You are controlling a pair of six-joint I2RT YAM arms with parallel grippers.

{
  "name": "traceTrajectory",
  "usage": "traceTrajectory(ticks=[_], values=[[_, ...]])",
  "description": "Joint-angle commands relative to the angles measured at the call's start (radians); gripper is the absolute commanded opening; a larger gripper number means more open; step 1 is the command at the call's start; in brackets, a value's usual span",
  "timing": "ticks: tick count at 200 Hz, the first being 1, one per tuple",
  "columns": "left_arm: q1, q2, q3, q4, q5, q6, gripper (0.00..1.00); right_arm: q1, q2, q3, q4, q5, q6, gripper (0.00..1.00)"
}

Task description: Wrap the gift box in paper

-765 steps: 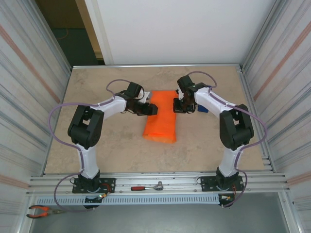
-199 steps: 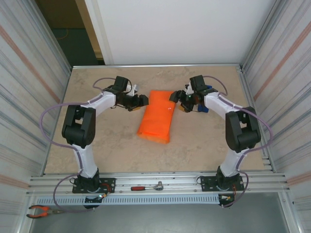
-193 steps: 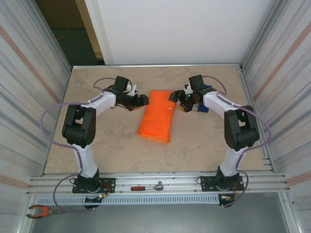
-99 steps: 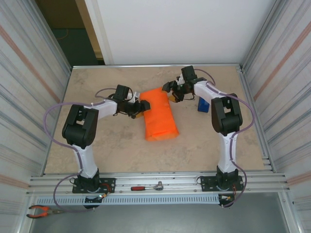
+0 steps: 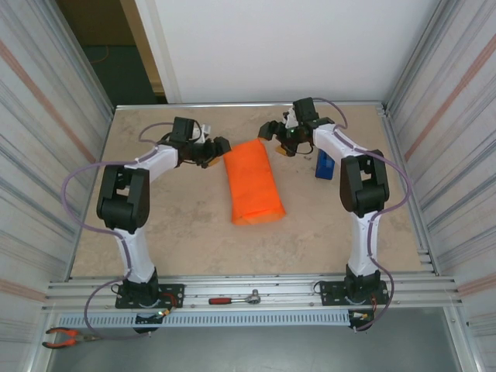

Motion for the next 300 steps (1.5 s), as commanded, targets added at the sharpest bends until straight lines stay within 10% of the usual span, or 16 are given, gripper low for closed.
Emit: traceTrajectory(ticks=[1,47,77,142,192,214,243,300], values=[[-0.029,0.054,0.027,-0.046,-0.015,-0.019,0.74,0.022,0.078,0.044,-0.003,-0.038,-0.033,0.91],[-0.058,0.175,0.108,-0.054,-0.015,-0.045,0.62,0.043,0.188,0.094,0.002,-0.061,-0.02,0.85],[-0.07,0.221,0.159,-0.061,-0.017,-0.048,0.26,0.04,0.19,0.062,0.022,-0.077,-0.013,0.57],[-0.1,0.221,0.136,-0.037,-0.062,-0.069,0.05,0.015,0.136,-0.049,0.093,-0.095,0.01,0.0],[-0.103,0.214,0.128,-0.034,-0.132,-0.076,0.0,0.003,0.128,-0.066,0.136,-0.107,0.052,0.0],[-0.1,0.207,0.117,-0.013,-0.139,-0.08,0.01,-0.005,0.105,-0.077,0.144,-0.085,0.063,0.57],[-0.092,0.185,0.1,0.03,-0.122,-0.053,0.6,-0.027,0.012,-0.134,0.148,-0.02,0.06,1.0],[0.008,0.044,-0.002,0.198,-0.032,-0.078,0.78,-0.026,-0.257,-0.308,0.118,0.104,0.019,0.98]])
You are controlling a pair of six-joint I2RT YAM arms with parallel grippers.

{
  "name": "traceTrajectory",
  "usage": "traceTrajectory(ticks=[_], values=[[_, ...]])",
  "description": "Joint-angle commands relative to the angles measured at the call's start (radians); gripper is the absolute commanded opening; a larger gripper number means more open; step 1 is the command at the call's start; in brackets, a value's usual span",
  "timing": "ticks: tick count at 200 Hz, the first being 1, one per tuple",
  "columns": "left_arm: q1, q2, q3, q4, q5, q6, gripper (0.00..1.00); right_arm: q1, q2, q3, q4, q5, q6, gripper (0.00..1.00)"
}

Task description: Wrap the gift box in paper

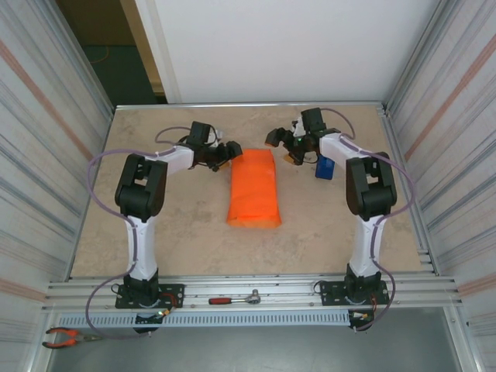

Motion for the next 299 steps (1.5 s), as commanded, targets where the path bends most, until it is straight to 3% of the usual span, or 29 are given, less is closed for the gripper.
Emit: traceTrajectory(ticks=[1,64,84,104,118,150,174,199,267,299], values=[[0.057,-0.119,-0.073,0.106,0.044,-0.024,0.78,0.017,-0.146,-0.076,-0.015,0.059,-0.021,0.98],[0.074,-0.476,-0.484,0.176,-0.047,-0.114,0.7,0.107,-0.483,-0.464,-0.015,0.183,0.013,0.99],[0.046,-0.571,-0.607,0.156,-0.104,-0.111,0.6,0.134,-0.571,-0.586,-0.029,0.248,0.066,0.88],[0.013,-0.631,-0.695,0.124,-0.154,-0.089,0.39,0.162,-0.653,-0.676,-0.07,0.351,0.093,0.7],[0.001,-0.634,-0.74,0.128,-0.155,-0.084,0.3,0.179,-0.693,-0.724,-0.082,0.378,0.101,0.58],[-0.017,-0.584,-0.776,0.156,-0.138,-0.068,0.18,0.193,-0.719,-0.78,-0.085,0.396,0.099,0.29],[-0.052,-0.553,-0.75,0.133,-0.146,-0.029,0.16,0.21,-0.683,-0.775,-0.08,0.401,0.078,0.14],[-0.097,-0.544,-0.749,0.12,-0.175,-0.008,0.16,0.247,-0.633,-0.759,-0.066,0.414,0.068,0.1],[-0.231,-0.572,-0.792,0.202,-0.209,-0.021,0.17,0.402,-0.475,-0.712,0.063,0.395,0.142,0.03],[-0.27,-0.574,-0.802,0.236,-0.219,-0.033,0.18,0.415,-0.46,-0.697,0.049,0.399,0.131,0.03]])
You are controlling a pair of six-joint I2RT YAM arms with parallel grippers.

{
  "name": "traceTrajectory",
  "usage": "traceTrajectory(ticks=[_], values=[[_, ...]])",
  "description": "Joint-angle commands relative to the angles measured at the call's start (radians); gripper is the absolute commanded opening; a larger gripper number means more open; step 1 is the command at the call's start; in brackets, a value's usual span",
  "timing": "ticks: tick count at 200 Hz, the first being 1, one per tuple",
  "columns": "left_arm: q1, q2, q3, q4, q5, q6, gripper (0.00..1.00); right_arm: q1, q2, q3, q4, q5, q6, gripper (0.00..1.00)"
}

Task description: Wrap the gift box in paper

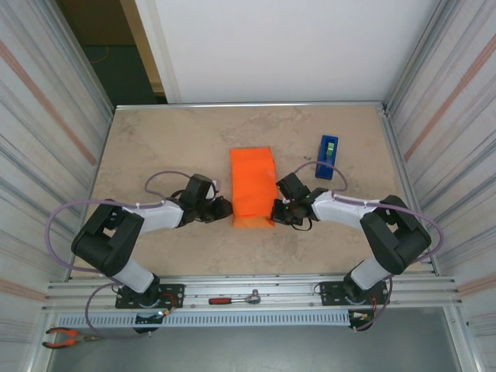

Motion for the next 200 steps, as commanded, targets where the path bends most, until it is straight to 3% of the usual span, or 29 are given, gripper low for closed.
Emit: traceTrajectory(ticks=[1,31,58,84,100,144,200], values=[[-0.017,-0.022,-0.016,0.049,-0.024,0.003,0.18,0.003,0.011,0.026,0.005,0.005,0.018,0.03],[-0.015,-0.047,-0.026,0.012,-0.073,0.015,0.21,-0.031,-0.017,0.017,-0.048,0.013,-0.021,0.02],[-0.004,-0.126,-0.021,-0.087,-0.15,0.038,0.33,-0.106,-0.098,-0.031,-0.112,0.022,-0.052,0.06],[0.023,-0.216,-0.011,-0.15,-0.209,0.065,0.61,-0.181,-0.216,-0.063,-0.169,0.036,-0.082,0.56],[0.043,-0.264,-0.003,-0.159,-0.218,0.068,0.78,-0.213,-0.292,-0.063,-0.188,0.033,-0.099,0.99],[0.046,-0.35,0.019,-0.14,-0.228,0.071,0.96,-0.225,-0.431,-0.032,-0.153,0.04,-0.102,0.98],[-0.005,-0.281,0.124,-0.235,-0.153,0.159,0.98,-0.217,-0.29,0.019,-0.046,-0.154,-0.096,0.98]])
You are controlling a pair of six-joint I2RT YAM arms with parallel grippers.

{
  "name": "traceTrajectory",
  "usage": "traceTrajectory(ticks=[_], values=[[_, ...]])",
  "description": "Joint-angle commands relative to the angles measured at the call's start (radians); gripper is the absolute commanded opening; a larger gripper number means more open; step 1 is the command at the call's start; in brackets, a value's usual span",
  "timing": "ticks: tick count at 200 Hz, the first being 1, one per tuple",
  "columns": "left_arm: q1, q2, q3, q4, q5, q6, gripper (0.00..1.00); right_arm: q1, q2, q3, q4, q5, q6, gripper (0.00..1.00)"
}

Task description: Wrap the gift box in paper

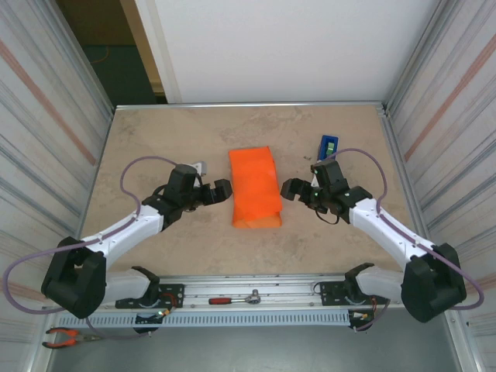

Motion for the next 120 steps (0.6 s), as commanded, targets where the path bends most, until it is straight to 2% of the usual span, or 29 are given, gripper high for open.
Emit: traceTrajectory(ticks=[1,42,77,120], values=[[-0.038,0.036,0.064,-0.065,0.028,0.075,0.98,0.013,0.075,0.036,0.07,-0.115,-0.008,0.98],[-0.132,0.118,0.117,-0.091,-0.028,0.148,0.97,0.117,0.152,0.07,0.07,-0.036,-0.018,0.98],[-0.184,0.189,0.13,-0.089,-0.098,0.189,0.97,0.126,0.174,0.02,0.115,-0.005,0.007,0.98],[-0.199,0.241,0.079,-0.024,-0.133,0.201,0.97,0.128,0.246,-0.02,0.149,0.005,0.006,1.0]])
